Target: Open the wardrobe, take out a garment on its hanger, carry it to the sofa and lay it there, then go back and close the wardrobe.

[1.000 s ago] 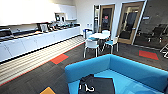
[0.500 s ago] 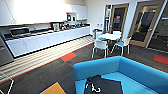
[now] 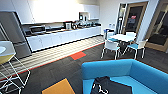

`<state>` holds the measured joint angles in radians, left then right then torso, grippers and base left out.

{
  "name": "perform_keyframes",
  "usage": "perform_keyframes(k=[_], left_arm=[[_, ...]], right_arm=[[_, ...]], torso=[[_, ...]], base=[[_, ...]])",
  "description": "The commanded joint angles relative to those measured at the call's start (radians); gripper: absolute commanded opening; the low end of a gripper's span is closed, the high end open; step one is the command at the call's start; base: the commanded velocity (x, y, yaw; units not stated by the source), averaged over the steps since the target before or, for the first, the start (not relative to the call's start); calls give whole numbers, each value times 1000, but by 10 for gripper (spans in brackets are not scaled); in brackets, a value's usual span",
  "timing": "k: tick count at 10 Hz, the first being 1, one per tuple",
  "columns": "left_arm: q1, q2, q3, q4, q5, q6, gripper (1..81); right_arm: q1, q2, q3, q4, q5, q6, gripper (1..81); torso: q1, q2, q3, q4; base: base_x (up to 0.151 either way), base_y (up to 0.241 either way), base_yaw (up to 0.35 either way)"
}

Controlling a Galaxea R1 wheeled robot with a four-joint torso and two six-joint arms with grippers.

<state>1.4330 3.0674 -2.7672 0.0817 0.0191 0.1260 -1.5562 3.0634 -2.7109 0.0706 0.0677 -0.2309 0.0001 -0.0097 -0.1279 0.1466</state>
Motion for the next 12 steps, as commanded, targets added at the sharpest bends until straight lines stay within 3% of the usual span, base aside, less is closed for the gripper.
perform_keyframes(k=[1, 12], left_arm=[[-45, 2, 0, 6, 54, 3, 811], [-38, 8, 0, 9, 54, 3, 811]], right_arm=[[27, 13, 7, -2, -62, -1, 811], [27, 14, 7, -2, -60, -2, 811]], torso=[[0, 0, 0, 0], [0, 0, 0, 0]], base=[[0, 0, 297], [0, 0, 298]])
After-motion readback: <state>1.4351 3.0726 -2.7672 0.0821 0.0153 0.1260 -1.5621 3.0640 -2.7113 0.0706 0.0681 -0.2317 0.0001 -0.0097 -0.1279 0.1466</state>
